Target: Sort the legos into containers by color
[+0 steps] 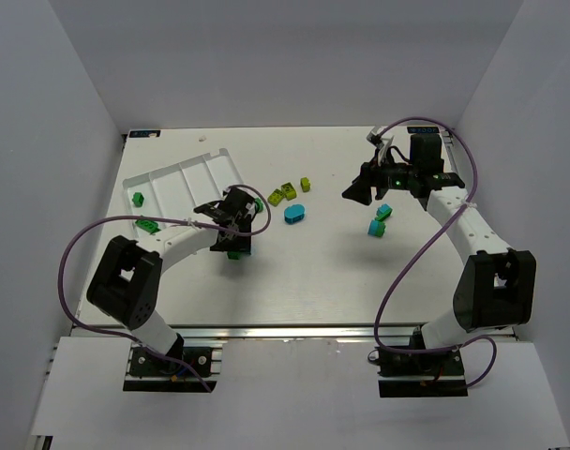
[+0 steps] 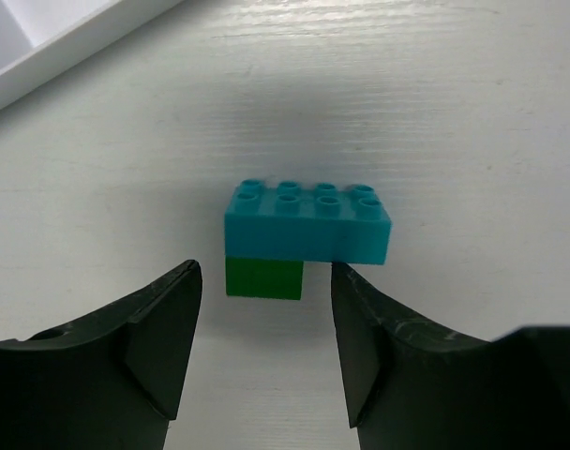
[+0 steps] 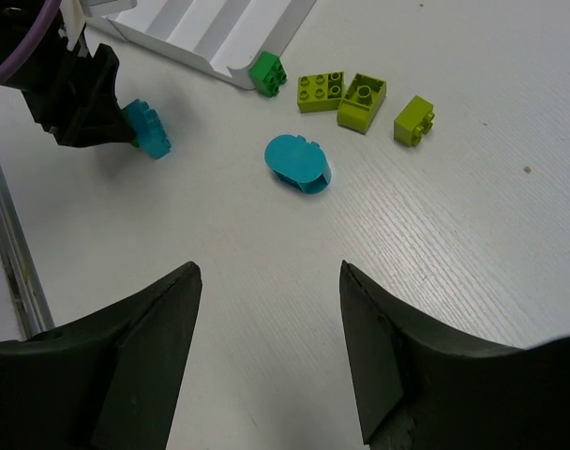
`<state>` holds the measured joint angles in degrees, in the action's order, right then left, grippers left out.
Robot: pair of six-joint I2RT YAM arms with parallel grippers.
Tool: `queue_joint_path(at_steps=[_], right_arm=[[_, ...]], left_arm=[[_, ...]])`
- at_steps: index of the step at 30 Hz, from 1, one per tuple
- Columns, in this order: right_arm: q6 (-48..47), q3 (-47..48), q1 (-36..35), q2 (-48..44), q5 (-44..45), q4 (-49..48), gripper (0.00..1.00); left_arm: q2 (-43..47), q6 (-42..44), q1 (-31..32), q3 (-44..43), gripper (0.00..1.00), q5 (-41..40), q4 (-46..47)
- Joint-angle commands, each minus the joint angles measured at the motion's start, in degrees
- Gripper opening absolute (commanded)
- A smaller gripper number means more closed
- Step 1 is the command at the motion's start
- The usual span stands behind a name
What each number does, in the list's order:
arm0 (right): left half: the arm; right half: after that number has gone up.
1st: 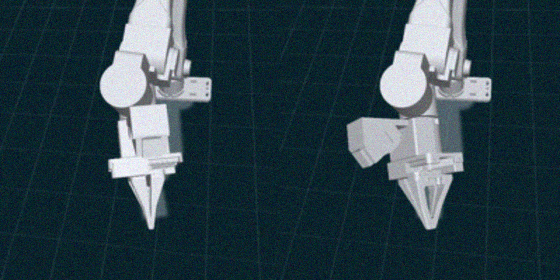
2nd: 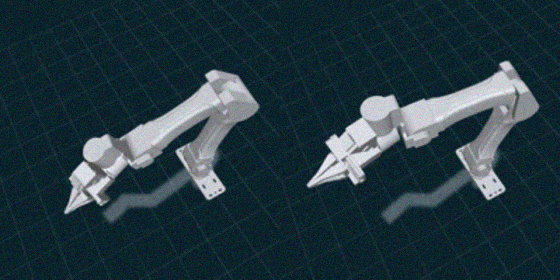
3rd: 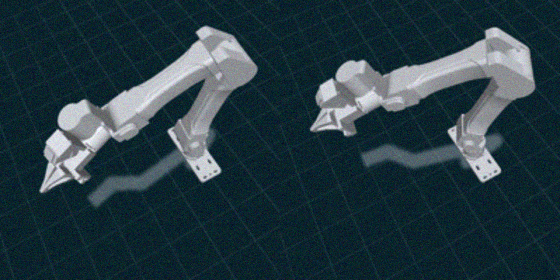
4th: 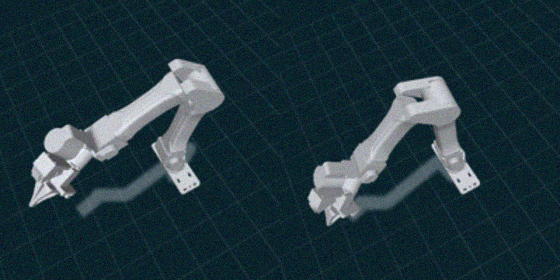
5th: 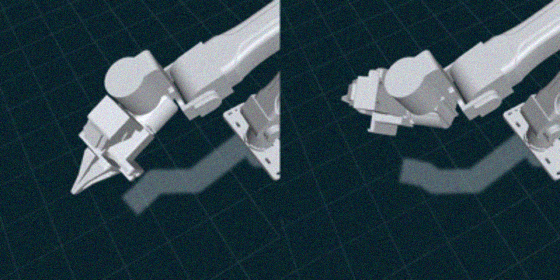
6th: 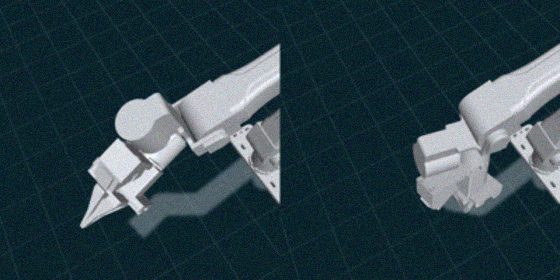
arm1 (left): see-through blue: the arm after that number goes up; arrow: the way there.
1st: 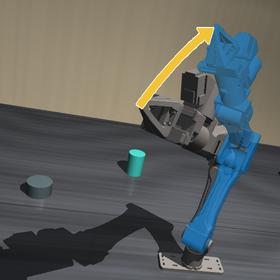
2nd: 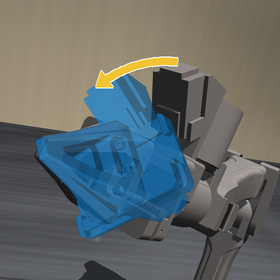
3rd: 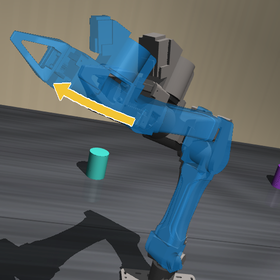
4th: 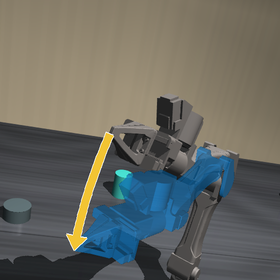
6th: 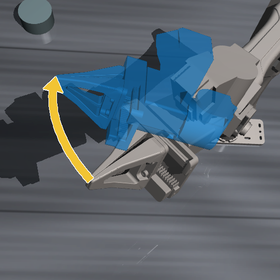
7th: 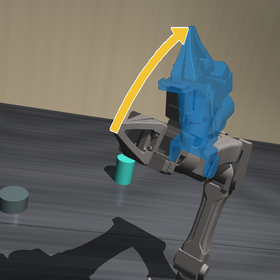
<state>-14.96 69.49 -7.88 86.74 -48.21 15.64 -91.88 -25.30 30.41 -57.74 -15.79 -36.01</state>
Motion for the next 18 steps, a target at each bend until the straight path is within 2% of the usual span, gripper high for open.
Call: queue_joint_path(at_steps=[1,5,14,18], right_arm=[[0.55,1.52,0.23,-0.34,-1.19,-1.66,0.66],[0.72,2.05,0.23,0.18,-1.63,-1.66,0.66],[0.72,2.66,0.23,0.62,-1.89,-1.49,0.66],[0.72,2.31,0.23,0.62,-1.89,-1.40,0.66]], left_arm=[[0.82,1.48,-0.27,1.30,0.67,3.31,4.10],[1.17,1.83,-0.35,3.94,0.67,3.58,6.47],[1.52,-1.33,-0.36,6.85,0.53,3.58,9.03],[1.61,-2.65,-0.36,7.81,0.50,2.87,10.17]])
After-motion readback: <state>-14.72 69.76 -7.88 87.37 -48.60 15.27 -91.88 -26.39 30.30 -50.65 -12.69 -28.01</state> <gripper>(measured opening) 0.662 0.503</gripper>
